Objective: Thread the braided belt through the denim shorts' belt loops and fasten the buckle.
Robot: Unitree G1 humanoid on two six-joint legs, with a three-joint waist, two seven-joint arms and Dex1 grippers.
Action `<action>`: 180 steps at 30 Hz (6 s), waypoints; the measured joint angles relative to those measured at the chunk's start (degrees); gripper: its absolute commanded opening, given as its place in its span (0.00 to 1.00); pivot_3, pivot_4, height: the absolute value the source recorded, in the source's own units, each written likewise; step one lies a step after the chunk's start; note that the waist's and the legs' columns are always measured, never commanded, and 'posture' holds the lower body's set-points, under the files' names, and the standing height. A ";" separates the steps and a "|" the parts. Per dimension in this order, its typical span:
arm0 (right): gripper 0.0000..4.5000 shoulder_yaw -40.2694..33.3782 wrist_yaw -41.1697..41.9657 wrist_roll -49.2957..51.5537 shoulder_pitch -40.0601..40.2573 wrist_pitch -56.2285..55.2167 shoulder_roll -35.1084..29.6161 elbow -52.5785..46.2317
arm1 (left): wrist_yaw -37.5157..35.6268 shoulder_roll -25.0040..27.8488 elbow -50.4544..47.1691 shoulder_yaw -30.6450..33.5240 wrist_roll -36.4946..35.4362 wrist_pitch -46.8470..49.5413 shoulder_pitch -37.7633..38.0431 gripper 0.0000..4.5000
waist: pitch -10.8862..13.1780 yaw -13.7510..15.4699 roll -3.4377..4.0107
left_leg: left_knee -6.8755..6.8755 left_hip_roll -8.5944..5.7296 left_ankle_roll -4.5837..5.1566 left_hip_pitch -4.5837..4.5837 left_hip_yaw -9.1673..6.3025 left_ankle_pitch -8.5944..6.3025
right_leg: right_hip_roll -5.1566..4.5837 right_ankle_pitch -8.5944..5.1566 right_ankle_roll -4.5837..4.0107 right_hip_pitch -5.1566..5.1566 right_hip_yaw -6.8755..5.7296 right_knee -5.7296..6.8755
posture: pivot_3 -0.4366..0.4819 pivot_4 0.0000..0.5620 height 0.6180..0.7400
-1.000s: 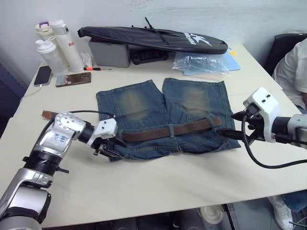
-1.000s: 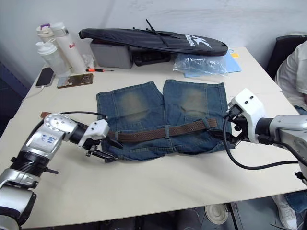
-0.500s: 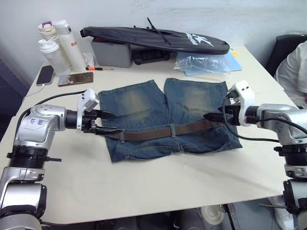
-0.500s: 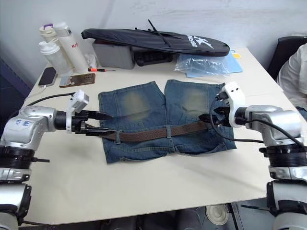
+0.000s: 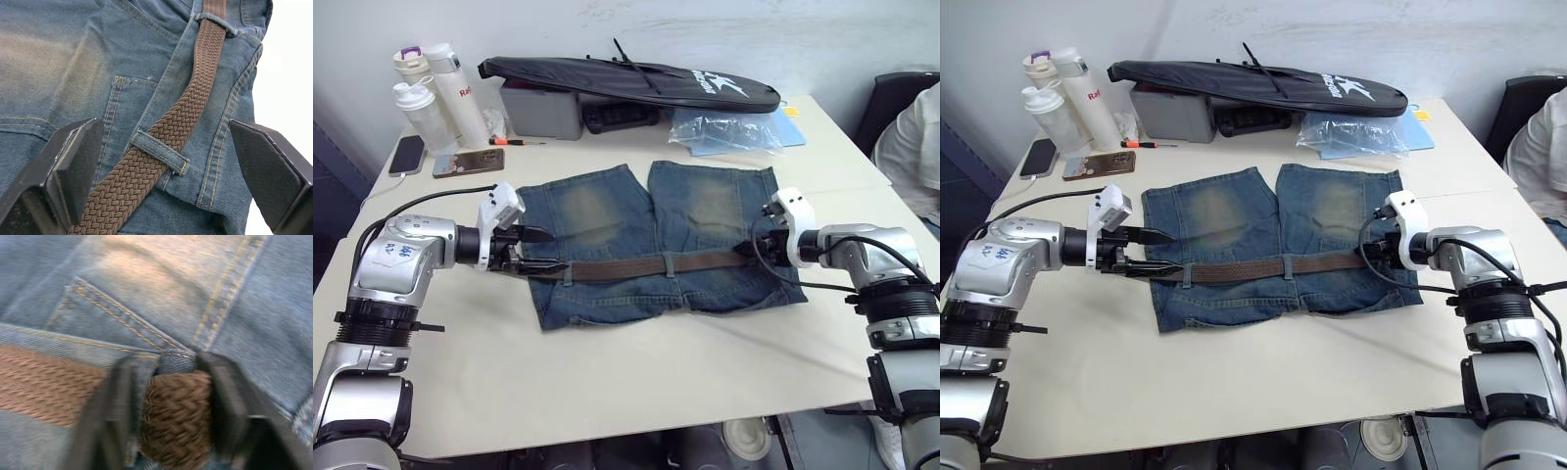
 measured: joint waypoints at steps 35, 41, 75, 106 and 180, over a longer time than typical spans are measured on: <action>0.06 -18.75 2.06 9.33 26.44 -18.94 2.43 -40.26 | -8.24 -7.42 27.87 -11.00 14.94 -17.86 -10.17 0.67 | 0.03 -0.09 -0.09 | -0.09 0.08 0.00 0.07 0.15 -0.06 | 0.05 -0.03 -0.03 -0.08 -0.05 -0.19 | 0.48 0.27 0.19; 0.06 -18.53 1.80 8.96 26.29 -19.06 2.18 -39.24 | -10.82 -6.07 26.00 -10.44 15.00 -16.24 -9.85 0.10 | 0.03 -0.06 -0.09 | -0.06 0.08 0.00 0.07 0.14 -0.06 | 0.04 -0.03 -0.04 -0.07 -0.05 -0.18 | 0.48 0.27 0.19; 0.06 -23.30 10.12 -9.60 59.22 -101.50 4.18 -25.62 | -19.91 9.50 -20.75 -1.90 0.89 -39.93 29.61 0.00 | 0.07 0.12 -0.20 | -0.02 0.12 -0.10 0.35 0.15 -0.28 | 0.08 -0.28 -0.13 0.13 0.05 -0.19 | 0.48 0.27 0.19; 1.00 -29.01 -13.57 -6.88 70.96 -112.46 -17.30 -25.84 | -19.47 21.02 -20.10 6.70 -36.28 -3.55 25.39 0.99 | -0.07 0.12 0.08 | 1.81 0.12 0.02 0.38 -0.90 -1.67 | 0.18 -2.07 -0.94 0.49 0.17 1.01 | 0.48 0.27 0.19; 0.71 5.92 -0.11 -12.02 -5.87 -25.75 8.50 7.63 | 13.67 -11.57 30.70 -6.99 18.77 -14.15 -14.91 0.77 | -0.81 -0.56 0.13 | 1.10 -0.15 0.16 -0.76 0.64 -0.85 | -1.06 -0.67 0.15 -0.99 -1.65 1.24 | 0.48 0.27 0.19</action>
